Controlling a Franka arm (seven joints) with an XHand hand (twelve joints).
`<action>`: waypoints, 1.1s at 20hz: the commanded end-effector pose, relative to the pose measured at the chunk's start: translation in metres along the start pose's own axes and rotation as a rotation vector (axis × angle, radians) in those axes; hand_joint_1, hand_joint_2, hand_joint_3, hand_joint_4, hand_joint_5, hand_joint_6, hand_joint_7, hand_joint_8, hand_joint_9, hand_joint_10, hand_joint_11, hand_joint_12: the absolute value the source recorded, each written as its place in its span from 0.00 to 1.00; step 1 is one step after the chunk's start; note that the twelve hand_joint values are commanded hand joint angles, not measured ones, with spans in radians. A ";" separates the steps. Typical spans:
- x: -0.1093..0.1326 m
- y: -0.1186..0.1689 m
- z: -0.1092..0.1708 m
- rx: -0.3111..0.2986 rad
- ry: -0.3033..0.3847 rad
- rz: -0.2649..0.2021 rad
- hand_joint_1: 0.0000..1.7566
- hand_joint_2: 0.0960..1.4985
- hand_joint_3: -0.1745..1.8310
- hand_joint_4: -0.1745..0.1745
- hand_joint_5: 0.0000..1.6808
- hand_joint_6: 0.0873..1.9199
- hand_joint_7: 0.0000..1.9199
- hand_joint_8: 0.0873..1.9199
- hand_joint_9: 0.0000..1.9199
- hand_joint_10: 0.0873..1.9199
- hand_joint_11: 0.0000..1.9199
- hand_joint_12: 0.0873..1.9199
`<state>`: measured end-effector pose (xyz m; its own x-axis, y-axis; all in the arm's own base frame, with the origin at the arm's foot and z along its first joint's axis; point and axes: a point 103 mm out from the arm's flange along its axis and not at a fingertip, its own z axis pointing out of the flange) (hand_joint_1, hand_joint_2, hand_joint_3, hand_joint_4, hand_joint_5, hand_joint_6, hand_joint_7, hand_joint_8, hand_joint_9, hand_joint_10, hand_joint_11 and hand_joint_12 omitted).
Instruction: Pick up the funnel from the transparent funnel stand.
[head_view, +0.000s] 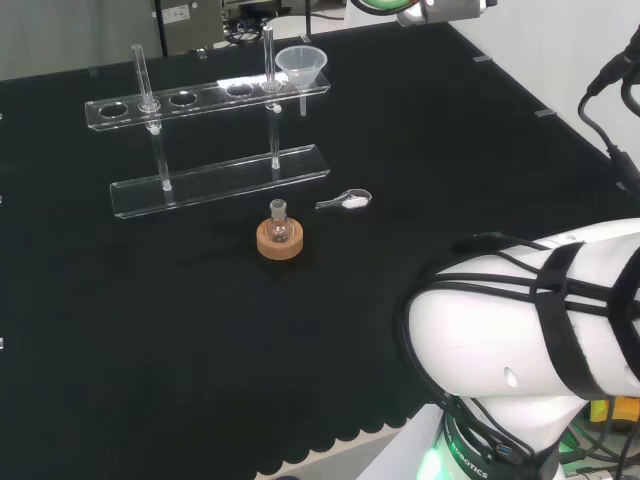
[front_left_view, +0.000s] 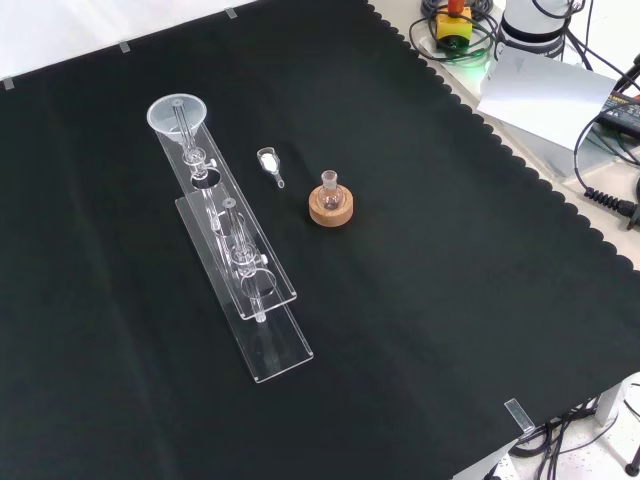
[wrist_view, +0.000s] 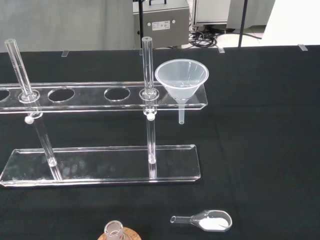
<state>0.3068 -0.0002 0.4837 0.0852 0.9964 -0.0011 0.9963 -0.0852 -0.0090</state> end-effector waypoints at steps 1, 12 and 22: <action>0.000 0.001 0.000 -0.007 -0.008 0.000 0.01 0.73 0.35 0.53 0.10 0.07 0.02 0.24 0.09 0.29 0.01 0.65; -0.006 0.017 0.007 0.011 0.001 0.031 0.00 0.79 0.28 0.53 0.13 0.00 0.02 0.23 0.09 0.29 0.00 0.68; -0.017 0.066 0.015 0.048 -0.044 0.054 0.01 0.77 0.25 0.52 0.13 0.00 0.05 0.24 0.11 0.29 0.00 0.69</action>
<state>0.3392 -0.0120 0.4696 0.1281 0.9917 -0.0140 0.9908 -0.1285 -0.0426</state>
